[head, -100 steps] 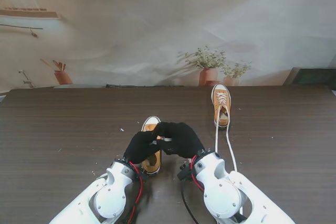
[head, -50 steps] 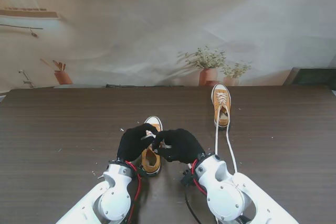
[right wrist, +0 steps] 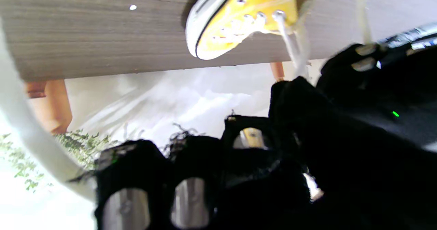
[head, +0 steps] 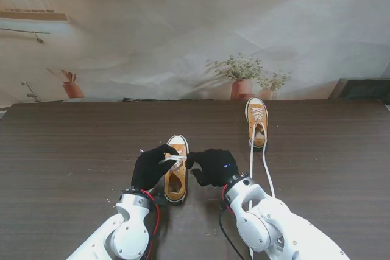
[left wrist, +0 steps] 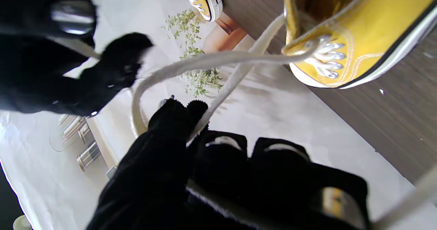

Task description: Tie the shoelaces into a bow on the shoes

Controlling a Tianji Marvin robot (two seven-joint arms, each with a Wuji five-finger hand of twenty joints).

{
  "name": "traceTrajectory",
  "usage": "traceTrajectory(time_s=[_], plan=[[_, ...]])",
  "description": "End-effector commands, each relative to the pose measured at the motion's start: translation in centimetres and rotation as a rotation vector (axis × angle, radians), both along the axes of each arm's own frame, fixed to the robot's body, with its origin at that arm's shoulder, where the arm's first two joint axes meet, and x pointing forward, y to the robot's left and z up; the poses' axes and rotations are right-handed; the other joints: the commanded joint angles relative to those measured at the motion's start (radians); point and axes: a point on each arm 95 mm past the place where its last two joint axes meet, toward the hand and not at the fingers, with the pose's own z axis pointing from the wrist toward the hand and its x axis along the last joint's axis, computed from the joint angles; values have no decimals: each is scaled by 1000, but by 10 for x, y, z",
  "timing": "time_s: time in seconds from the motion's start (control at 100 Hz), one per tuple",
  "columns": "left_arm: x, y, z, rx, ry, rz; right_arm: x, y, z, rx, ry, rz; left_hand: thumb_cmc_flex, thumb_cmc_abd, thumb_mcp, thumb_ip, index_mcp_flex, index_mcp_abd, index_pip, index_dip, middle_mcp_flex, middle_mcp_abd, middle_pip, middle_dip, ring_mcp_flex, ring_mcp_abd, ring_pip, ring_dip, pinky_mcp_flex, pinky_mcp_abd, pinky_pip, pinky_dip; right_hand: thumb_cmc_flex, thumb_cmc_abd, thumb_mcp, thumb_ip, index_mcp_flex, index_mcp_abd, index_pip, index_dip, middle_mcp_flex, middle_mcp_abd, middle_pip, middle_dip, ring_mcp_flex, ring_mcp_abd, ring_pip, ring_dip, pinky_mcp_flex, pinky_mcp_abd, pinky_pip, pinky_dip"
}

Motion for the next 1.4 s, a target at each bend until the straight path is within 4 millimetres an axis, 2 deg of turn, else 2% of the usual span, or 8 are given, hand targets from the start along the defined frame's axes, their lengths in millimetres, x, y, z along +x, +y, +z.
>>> traceTrajectory(time_s=[0.0, 0.12, 0.52, 0.71, 0.82, 0.97, 1.25, 1.39], plan=[[-2, -1, 3, -2, 4, -14, 5, -3, -6, -34, 10, -25, 41, 33, -21, -2, -16, -1, 17, 6, 35, -10, 9, 24, 40, 54, -7, 0, 17, -66, 141, -12, -13, 51, -14, 57, -66, -2, -94, 21, 2, -4, -5, 24, 21, -68, 61, -26, 27, -30, 257, -22], [-5, 2, 3, -11, 11, -14, 10, 0, -13, -50, 2, -54, 43, 34, -21, -2, -17, 3, 17, 5, 34, -10, 9, 24, 40, 54, -8, 0, 16, -61, 136, -14, -45, 126, -15, 168, -174, 60, -217, 173, -38, -13, 0, 25, 21, -70, 52, -56, 25, -27, 227, -35], [-11, 2, 1, -34, 32, -34, 16, 5, -27, 19, 48, -96, 45, 34, -23, -2, -15, 6, 17, 2, 32, -8, 8, 23, 40, 60, -13, -2, 16, -48, 132, -17, -28, 184, -52, 175, -685, 56, -118, 227, -272, -25, 5, 2, 20, -32, -84, -204, -5, 48, 3, -115], [-15, 1, 2, -34, 28, -40, 13, 2, -29, 53, 66, -82, 44, 36, -25, -2, -16, 0, 17, 2, 32, -10, 8, 23, 40, 60, -13, -2, 16, -46, 132, -17, -47, 150, -73, 46, -686, -16, -378, 43, -575, 33, -66, -125, -36, 82, -439, -438, -350, 58, -268, -87], [-17, 2, 1, -34, 32, -43, 11, 0, -30, 74, 87, -67, 45, 35, -27, -1, -17, -10, -9, -23, 32, -10, 8, 23, 40, 57, -13, -2, 16, -46, 132, -17, -148, 193, -49, 158, -670, -96, -510, -25, -832, 98, -282, -257, -341, 136, -805, -453, -705, 34, -557, -171], [-24, 6, 2, -30, 25, -37, 9, -2, -32, 94, 89, -59, 46, 36, -31, 0, -18, -26, -39, -65, 35, -12, 9, 24, 41, 49, -7, 0, 17, -60, 137, -17, -248, 171, -38, 157, -655, -155, -623, -29, -1024, 136, -548, -462, -593, 176, -1210, -552, -946, -17, -828, -373], [-36, 24, 0, 9, 16, 0, 5, -7, -27, 120, 51, -82, 45, 39, -36, 1, -19, -30, -48, -86, 37, -15, 12, 25, 41, 44, -3, 0, 17, -66, 139, -18, -280, 171, -40, 168, -600, -217, -957, -1, -1207, 167, -870, -604, -680, 212, -1461, -667, -1004, -27, -927, -513], [-42, 32, -1, 26, 8, 30, -1, -12, -24, 85, 32, -103, 45, 41, -37, 1, -18, -29, -47, -88, 37, -16, 12, 26, 41, 45, -2, 0, 17, -64, 140, -18, -288, 167, -39, 174, -598, -223, -950, -35, -1191, 162, -688, -525, -608, 203, -1367, -619, -955, -16, -866, -486]])
